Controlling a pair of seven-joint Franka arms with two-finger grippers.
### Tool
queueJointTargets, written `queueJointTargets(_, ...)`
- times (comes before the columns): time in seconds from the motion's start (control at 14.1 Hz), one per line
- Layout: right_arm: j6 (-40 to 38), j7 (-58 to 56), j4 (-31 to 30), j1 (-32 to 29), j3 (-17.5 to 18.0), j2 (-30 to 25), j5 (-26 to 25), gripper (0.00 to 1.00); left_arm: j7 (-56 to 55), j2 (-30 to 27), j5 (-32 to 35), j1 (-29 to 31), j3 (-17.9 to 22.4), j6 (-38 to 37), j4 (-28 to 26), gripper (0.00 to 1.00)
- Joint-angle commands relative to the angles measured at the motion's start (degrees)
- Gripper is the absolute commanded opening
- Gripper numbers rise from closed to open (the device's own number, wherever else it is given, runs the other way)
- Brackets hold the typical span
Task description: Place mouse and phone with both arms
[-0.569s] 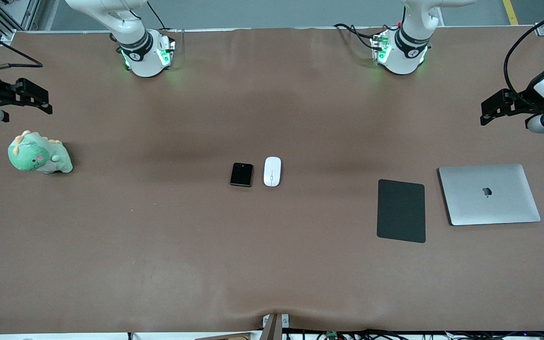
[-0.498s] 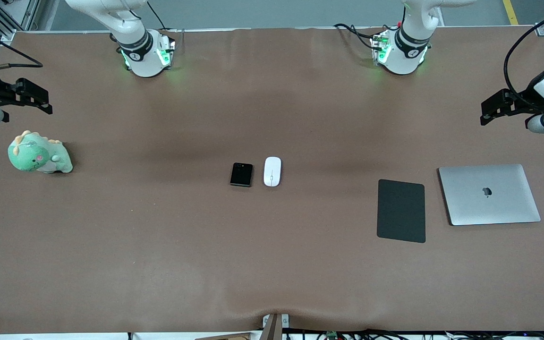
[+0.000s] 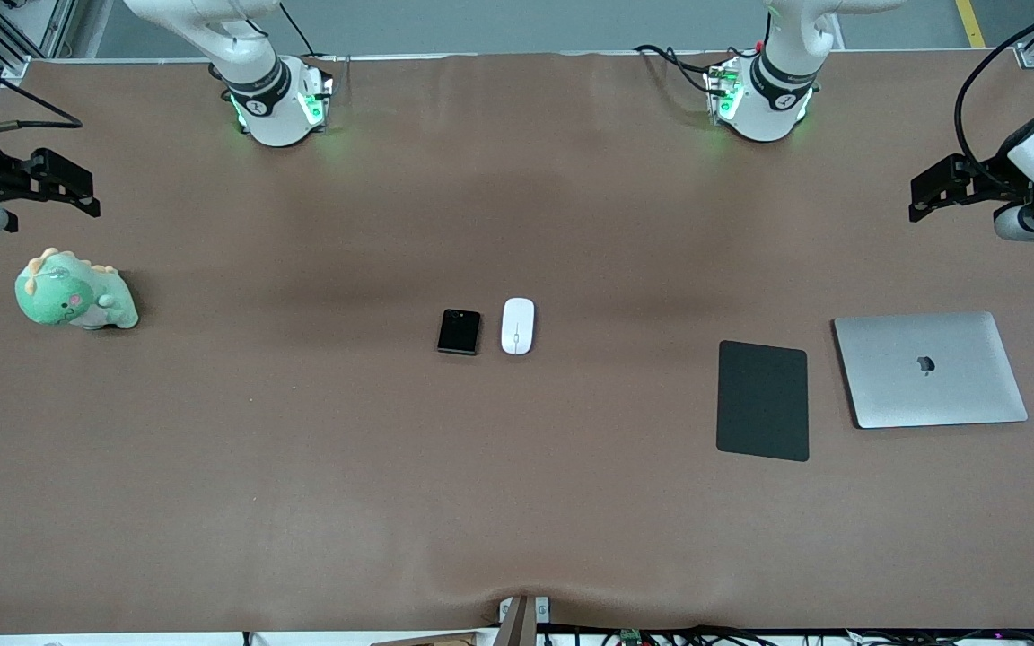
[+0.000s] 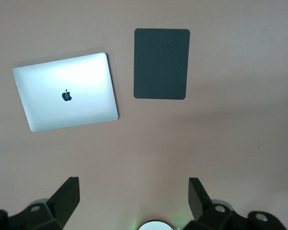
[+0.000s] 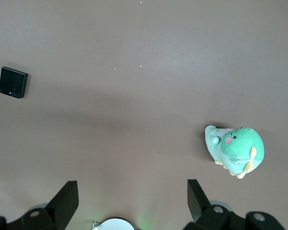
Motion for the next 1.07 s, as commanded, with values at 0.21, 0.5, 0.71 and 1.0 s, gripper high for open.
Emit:
queueJointTargets(0.21,-0.04,0.20,0.18,0.50,-0.10,0.04,-0.96,1.00,-2.28,6.15,0.19,-1.03,-0.50,2.42,1.19,1.00)
queueJointTargets(0.5,0.04,0.28,0.27,-0.20,-0.10,0.22,-0.61,1.00,-6.66,10.46,-0.94,-6.11,-1.20,7.67,1.29,1.00)
queueJointTargets(0.71,0.31,0.28,0.53,-0.29,-0.19,1.27,0.01,1.00,-14.84,13.27,-3.57,-11.21,-1.20,10.68,1.03,1.00)
queueJointTargets(1.0,0.57,0.28,0.53,-0.29,-0.19,2.06,0.10,1.00,-18.81,15.39,-5.33,-18.07,-1.29,15.94,-1.16,1.00)
